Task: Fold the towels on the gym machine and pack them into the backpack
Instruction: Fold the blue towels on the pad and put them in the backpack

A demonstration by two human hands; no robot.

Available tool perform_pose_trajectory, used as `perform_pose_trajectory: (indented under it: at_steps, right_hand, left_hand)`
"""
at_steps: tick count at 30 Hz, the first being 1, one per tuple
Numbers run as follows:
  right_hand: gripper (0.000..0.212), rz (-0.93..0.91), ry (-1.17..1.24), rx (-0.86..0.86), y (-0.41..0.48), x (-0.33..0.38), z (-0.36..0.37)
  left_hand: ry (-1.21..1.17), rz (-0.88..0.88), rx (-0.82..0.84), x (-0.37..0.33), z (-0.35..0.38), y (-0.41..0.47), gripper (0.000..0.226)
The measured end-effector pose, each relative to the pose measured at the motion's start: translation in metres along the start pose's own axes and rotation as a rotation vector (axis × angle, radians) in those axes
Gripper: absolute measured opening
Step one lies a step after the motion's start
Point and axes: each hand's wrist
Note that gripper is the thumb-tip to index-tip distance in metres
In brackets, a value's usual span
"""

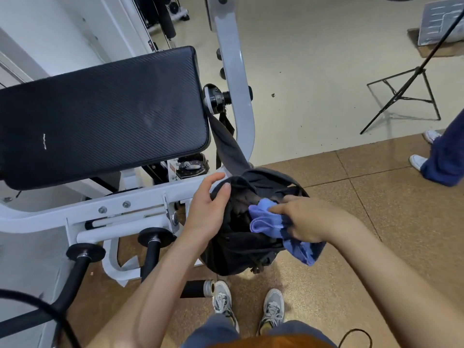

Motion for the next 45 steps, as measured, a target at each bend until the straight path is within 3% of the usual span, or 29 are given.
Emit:
perform_pose_trajectory:
  at_steps: [6, 9, 12, 15, 18, 20, 21, 23, 25, 27, 28, 30, 32, 33, 34, 36, 37, 39, 41, 43, 45]
  right_hand:
    - [0.034, -0.176, -0.364, 0.026, 0.048, 0.036, -0.016]
    - [0.025, -0.070, -0.314, 0.066, 0.063, 0.037, 0.003]
    - [0.028, 0.005, -0.207, -0.075, 0.067, 0.044, 0.021]
    - [0.020, 0.105, 0.115, -0.234, 0.069, 0.048, 0.034]
    - [0.027, 0.274, 0.752, -0.223, 0.063, 0.057, 0.052]
    - [0.024, 0.226, 1.027, -0.188, 0.055, 0.068, 0.066]
    - [0.021, 0.160, 1.022, -0.180, 0.049, 0.074, 0.068]
    - [0.037, 0.039, 0.959, -0.185, 0.032, 0.082, 0.067]
    - [0.083, -0.093, 0.850, -0.130, 0.019, 0.092, 0.058]
    - [0.103, -0.078, 0.601, -0.173, 0.019, 0.105, 0.054]
    - [0.096, -0.003, 0.514, -0.252, 0.022, 0.109, 0.053]
    - [0.060, 0.138, 0.448, -0.430, 0.030, 0.107, 0.048]
    - [0.033, 0.125, 0.326, -0.555, 0.030, 0.094, 0.038]
    - [0.028, 0.081, 0.227, -0.573, 0.026, 0.089, 0.033]
    - [0.025, 0.033, 0.132, -0.575, 0.022, 0.085, 0.028]
    - [0.021, -0.031, -0.015, -0.553, 0.012, 0.089, 0.016]
    - [0.023, -0.055, -0.085, -0.550, 0.009, 0.094, 0.012]
    - [0.029, -0.074, -0.164, -0.575, 0.006, 0.100, 0.006]
    - [0.032, -0.083, -0.190, -0.598, 0.003, 0.099, 0.005]
    - [0.034, -0.088, -0.194, -0.571, -0.002, 0.097, 0.004]
    - [0.037, -0.085, -0.188, -0.540, -0.006, 0.096, 0.002]
  left_hand:
    - [-0.016, 0.039, -0.016, -0.006, -0.004, -0.005, 0.022]
    - [-0.053, 0.031, -0.003, -0.008, -0.012, -0.007, 0.034]
    - [0.120, 0.045, 0.151, -0.010, -0.018, -0.010, 0.044]
    - [0.504, 0.062, 0.359, -0.018, -0.021, -0.008, 0.033]
    - [0.884, 0.079, 0.477, -0.031, -0.029, -0.003, 0.032]
    - [1.019, 0.128, 0.432, -0.035, -0.037, -0.002, 0.033]
    - [1.045, 0.151, 0.366, -0.037, -0.041, -0.003, 0.033]
    - [0.933, 0.163, 0.220, -0.032, -0.042, 0.000, 0.034]
    - [0.624, 0.120, 0.092, -0.027, -0.038, 0.003, 0.033]
    - [0.311, 0.079, 0.042, -0.029, -0.024, 0.005, 0.034]
    - [0.208, 0.063, 0.042, -0.030, -0.018, 0.003, 0.034]
    - [0.035, 0.071, 0.014, -0.034, -0.012, 0.000, 0.033]
    - [-0.017, 0.116, -0.027, -0.042, -0.021, -0.001, 0.032]
    - [0.097, 0.148, -0.029, -0.045, -0.030, 0.001, 0.031]
    - [0.372, 0.157, 0.007, -0.047, -0.041, 0.005, 0.030]
    - [1.112, 0.159, 0.050, -0.052, -0.054, 0.007, 0.027]
    - [1.379, 0.280, 0.047, -0.053, -0.054, 0.008, 0.025]
    - [1.525, 0.612, 0.228, -0.055, -0.041, 0.012, 0.016]
    - [1.522, 0.777, 0.618, -0.049, -0.026, 0.024, 0.012]
    - [1.688, 0.604, 0.788, -0.041, -0.014, 0.038, 0.020]
    - [1.939, 0.472, 0.736, -0.029, -0.007, 0.049, 0.028]
Point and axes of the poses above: each hand's wrist, its own y-axis towards the middle knuckle, its own z-axis out of the palm, x = y × z, and after that the axes turned 15 degrees about -y, right-handed
